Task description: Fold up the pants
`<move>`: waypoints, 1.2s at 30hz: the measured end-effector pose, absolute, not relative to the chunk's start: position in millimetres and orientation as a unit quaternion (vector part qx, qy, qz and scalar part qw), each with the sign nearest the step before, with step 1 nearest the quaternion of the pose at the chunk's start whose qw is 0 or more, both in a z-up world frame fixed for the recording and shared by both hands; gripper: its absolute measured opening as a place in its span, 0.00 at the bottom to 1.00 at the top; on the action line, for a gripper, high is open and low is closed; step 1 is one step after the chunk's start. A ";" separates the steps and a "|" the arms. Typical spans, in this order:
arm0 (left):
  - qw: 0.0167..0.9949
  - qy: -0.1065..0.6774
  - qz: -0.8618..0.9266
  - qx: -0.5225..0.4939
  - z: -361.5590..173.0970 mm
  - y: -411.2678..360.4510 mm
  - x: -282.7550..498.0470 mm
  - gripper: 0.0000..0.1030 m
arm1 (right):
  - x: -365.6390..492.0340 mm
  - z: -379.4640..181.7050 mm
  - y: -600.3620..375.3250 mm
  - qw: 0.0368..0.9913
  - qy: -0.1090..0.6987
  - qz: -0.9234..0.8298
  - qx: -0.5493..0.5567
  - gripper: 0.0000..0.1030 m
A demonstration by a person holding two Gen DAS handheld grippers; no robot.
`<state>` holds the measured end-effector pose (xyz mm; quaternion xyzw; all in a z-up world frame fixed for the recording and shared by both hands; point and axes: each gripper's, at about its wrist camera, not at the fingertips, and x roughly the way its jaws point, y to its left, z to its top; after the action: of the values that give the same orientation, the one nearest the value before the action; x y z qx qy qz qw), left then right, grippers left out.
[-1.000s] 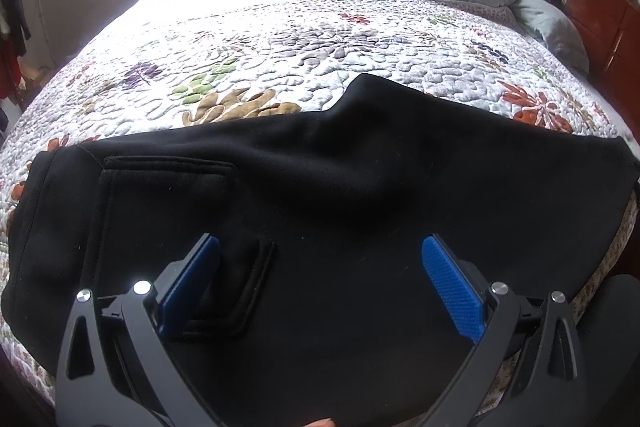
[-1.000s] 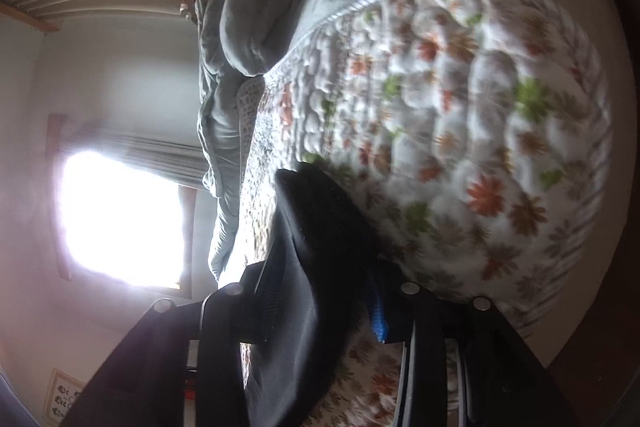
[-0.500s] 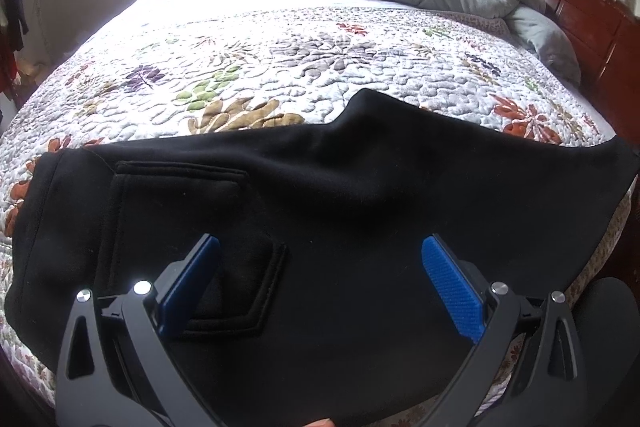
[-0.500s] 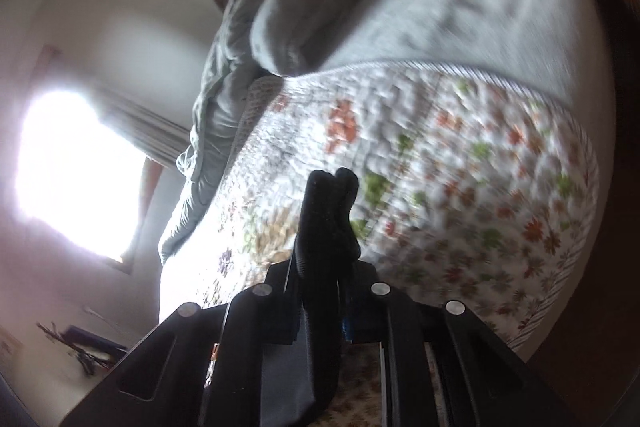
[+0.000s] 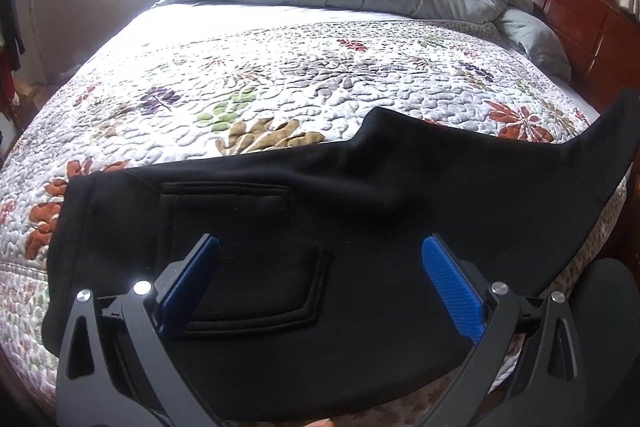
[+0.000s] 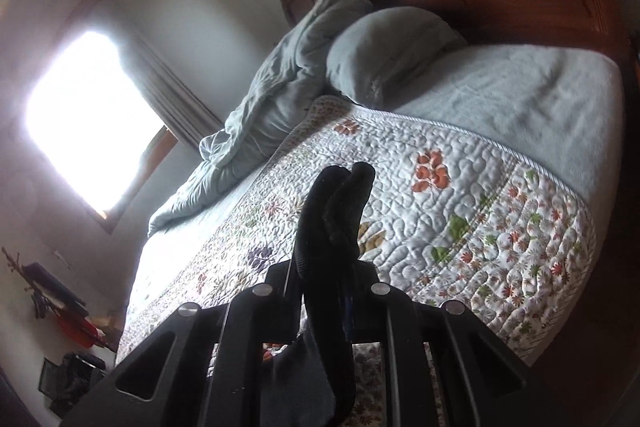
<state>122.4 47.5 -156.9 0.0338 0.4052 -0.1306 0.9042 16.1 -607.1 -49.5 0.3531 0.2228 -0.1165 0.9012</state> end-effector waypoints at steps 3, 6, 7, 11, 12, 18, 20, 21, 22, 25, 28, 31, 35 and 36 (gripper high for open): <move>0.905 0.403 -0.135 0.039 -155.5 52.4 120.8 0.97 | 15.9 -34.4 -589.2 0.909 0.221 -0.118 0.332 0.15; 0.905 0.398 -0.141 0.051 -154.8 57.2 118.8 0.97 | 16.2 -19.8 -569.3 0.918 0.219 -0.120 0.308 0.15; 0.905 0.397 -0.142 0.052 -154.9 58.7 118.6 0.97 | 16.5 -13.9 -560.6 0.921 0.219 -0.120 0.298 0.15; 0.908 0.391 -0.143 0.049 -155.9 68.6 116.6 0.97 | 19.5 2.2 -530.8 0.935 0.215 -0.119 0.257 0.15; 0.909 0.389 -0.141 0.046 -156.5 70.8 116.1 0.97 | 19.9 4.3 -525.0 0.937 0.214 -0.119 0.250 0.15; 0.911 0.385 -0.146 0.020 -157.4 85.6 112.2 0.97 | 27.6 16.9 -482.8 0.946 0.216 -0.113 0.214 0.15; 0.913 0.381 -0.148 0.009 -155.3 90.5 111.0 0.97 | 29.7 18.0 -473.4 0.947 0.217 -0.110 0.208 0.15; 0.913 0.380 -0.149 0.006 -154.3 91.4 110.2 0.97 | 30.3 18.8 -468.9 0.948 0.217 -0.107 0.209 0.15; 0.914 0.378 -0.149 0.001 -153.7 93.8 109.7 0.97 | 30.8 19.0 -463.6 0.947 0.218 -0.104 0.210 0.15; 0.915 0.374 -0.151 -0.012 -151.6 98.8 109.2 0.97 | 33.2 20.4 -446.8 0.949 0.221 -0.101 0.201 0.15; 0.917 0.370 -0.151 -0.019 -149.3 102.5 107.8 0.97 | 35.3 23.4 -430.4 0.952 0.223 -0.100 0.185 0.15; 0.917 0.367 -0.152 -0.030 -147.8 107.9 107.3 0.97 | 37.8 26.0 -416.0 0.954 0.226 -0.095 0.173 0.15; 0.916 0.368 -0.154 -0.038 -147.3 112.4 108.5 0.97 | 41.6 28.5 -397.4 0.957 0.228 -0.094 0.149 0.15; 0.916 0.367 -0.154 -0.039 -146.9 112.8 108.4 0.97 | 43.1 28.5 -392.2 0.958 0.229 -0.093 0.143 0.15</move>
<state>108.4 112.8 -146.9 -0.0391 0.3675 -0.1537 0.9164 43.1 -392.2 28.5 0.1428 0.2292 -0.0934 0.9583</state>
